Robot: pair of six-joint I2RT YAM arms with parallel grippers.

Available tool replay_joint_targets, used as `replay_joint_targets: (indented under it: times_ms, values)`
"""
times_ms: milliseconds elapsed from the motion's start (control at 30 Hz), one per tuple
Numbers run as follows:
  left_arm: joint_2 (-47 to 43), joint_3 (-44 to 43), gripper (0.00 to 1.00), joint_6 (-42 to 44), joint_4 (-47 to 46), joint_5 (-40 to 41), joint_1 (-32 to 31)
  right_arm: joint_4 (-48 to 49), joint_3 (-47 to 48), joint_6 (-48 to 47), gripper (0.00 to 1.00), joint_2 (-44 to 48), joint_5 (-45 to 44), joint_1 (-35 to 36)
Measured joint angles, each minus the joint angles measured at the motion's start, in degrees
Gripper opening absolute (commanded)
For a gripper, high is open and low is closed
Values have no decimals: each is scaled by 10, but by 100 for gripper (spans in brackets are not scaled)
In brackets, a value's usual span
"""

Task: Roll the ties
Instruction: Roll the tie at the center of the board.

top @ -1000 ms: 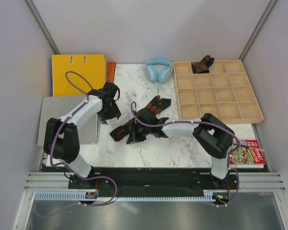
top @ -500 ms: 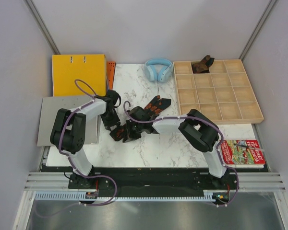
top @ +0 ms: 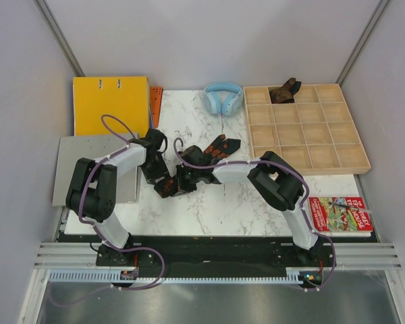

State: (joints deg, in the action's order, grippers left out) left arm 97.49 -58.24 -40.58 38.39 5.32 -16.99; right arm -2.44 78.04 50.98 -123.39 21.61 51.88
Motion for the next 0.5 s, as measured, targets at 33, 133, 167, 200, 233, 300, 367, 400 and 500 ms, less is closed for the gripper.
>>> replay_joint_targets:
  times_ms: [33, 133, 167, 200, 233, 300, 367, 400, 500]
  values:
    - [0, -1, 57, 1, 0, -2, 1, 1, -1, 0, 0, 0, 0, 0]
    - [4, -10, 61, 7, 10, -9, 8, 14, -19, 0, 0, 9, 1, -1]
    - [5, -14, 62, 10, 17, -9, 10, 16, -30, -1, 0, 17, 1, -2]
    - [6, -18, 63, 12, 24, -8, 13, 14, -40, -2, 0, 25, 0, -2]
    - [6, -24, 64, 13, 34, -6, 15, 10, -52, -4, 0, 36, -2, -2]
    - [6, -40, 70, 17, 54, 6, 20, 0, -80, -11, 0, 61, -7, -3]
    - [3, -51, 75, 21, 66, 13, 25, -10, -102, -21, 0, 85, -11, -4]
    - [-1, -54, 75, 22, 70, 19, 27, -16, -113, -26, 0, 99, -12, -4]
    - [-33, -52, 81, 24, 91, 26, 31, -38, -140, -44, 0, 145, -11, -7]
